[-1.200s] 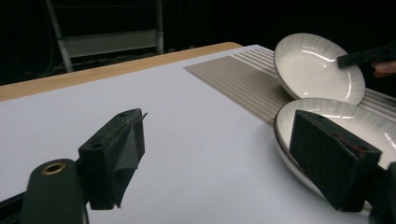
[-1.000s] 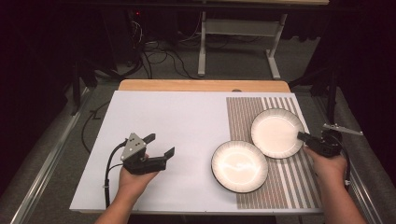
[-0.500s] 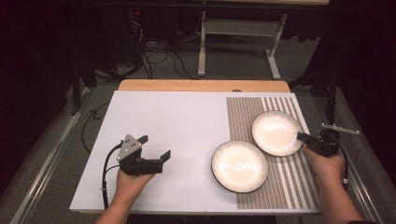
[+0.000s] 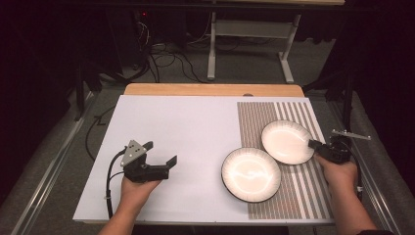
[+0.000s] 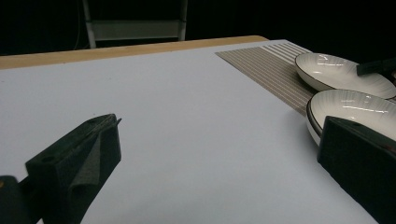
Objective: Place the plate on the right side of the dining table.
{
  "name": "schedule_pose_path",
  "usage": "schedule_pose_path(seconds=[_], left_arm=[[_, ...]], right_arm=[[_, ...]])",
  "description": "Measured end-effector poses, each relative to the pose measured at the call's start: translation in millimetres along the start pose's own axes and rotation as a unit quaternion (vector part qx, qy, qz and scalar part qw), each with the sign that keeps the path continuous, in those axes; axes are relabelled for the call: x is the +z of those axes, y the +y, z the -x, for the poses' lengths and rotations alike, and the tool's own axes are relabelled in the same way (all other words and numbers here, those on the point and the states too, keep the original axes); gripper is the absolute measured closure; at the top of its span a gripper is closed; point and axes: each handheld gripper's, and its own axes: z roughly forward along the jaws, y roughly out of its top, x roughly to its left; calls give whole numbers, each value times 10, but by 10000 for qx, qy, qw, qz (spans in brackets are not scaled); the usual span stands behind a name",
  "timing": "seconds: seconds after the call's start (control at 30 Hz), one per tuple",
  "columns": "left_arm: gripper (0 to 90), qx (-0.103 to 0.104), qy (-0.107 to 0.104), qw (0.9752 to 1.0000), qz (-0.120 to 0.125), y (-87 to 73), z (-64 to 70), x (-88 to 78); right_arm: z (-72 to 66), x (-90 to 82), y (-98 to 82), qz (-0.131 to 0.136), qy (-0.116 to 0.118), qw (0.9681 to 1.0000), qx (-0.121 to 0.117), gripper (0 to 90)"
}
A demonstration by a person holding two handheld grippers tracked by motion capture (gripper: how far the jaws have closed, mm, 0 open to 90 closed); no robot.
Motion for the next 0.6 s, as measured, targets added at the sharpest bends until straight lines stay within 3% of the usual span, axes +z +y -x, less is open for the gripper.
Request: schedule_pose_path(seconds=[0.13, 0.27, 0.33, 0.43, 0.6], left_arm=[[2, 5, 4, 10000, 10, -1, -4, -3], [2, 92, 22, 10000, -27, -9, -10, -6], [1, 125, 45, 9999, -43, -12, -19, -11], [1, 165, 64, 9998, -53, -15, -39, -23], [1, 244, 46, 9997, -43, -18, -64, -52]], right_arm=[[-18, -3, -13, -8, -23, 9999, -102, 795], [-90, -39, -13, 55, -185, 9991, -366, 683], [-122, -98, 4, 262, -281, 9981, -489, 624], [-170, -191, 18, 540, -243, 9966, -565, 536], [-350, -390, -7, 946, -122, 9909, -944, 397]])
